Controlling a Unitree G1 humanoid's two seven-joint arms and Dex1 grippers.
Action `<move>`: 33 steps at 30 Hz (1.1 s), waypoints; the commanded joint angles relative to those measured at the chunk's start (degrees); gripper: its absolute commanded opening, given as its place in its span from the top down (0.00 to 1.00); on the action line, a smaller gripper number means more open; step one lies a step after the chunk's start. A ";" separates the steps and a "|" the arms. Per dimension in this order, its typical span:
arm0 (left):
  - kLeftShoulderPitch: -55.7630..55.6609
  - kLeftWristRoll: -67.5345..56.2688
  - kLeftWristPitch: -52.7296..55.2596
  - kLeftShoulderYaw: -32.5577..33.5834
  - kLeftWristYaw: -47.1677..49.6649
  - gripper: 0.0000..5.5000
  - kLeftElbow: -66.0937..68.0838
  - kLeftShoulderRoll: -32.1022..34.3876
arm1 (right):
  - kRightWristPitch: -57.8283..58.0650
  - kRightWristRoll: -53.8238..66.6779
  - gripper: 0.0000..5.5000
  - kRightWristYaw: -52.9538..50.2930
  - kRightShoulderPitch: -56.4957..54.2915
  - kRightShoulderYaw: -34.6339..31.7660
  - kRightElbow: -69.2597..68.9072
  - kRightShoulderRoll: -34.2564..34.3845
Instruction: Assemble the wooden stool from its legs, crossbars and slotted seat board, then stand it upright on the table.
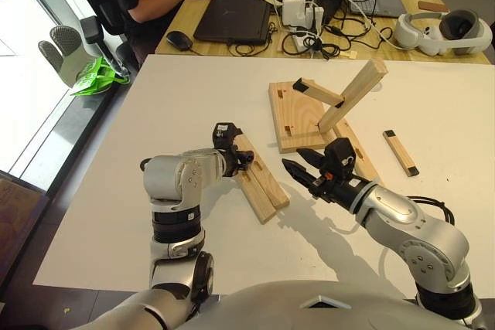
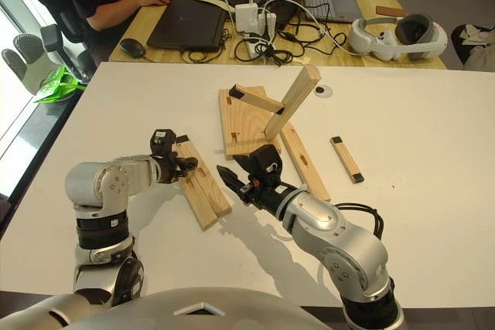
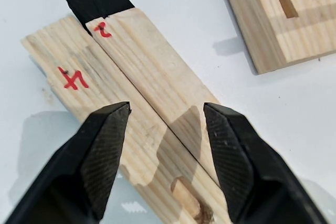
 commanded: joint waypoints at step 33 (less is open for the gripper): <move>8.41 0.93 -1.95 -3.91 -1.20 0.53 -5.28 6.53 | -0.81 -4.83 0.61 1.56 2.54 -3.28 -1.20 1.48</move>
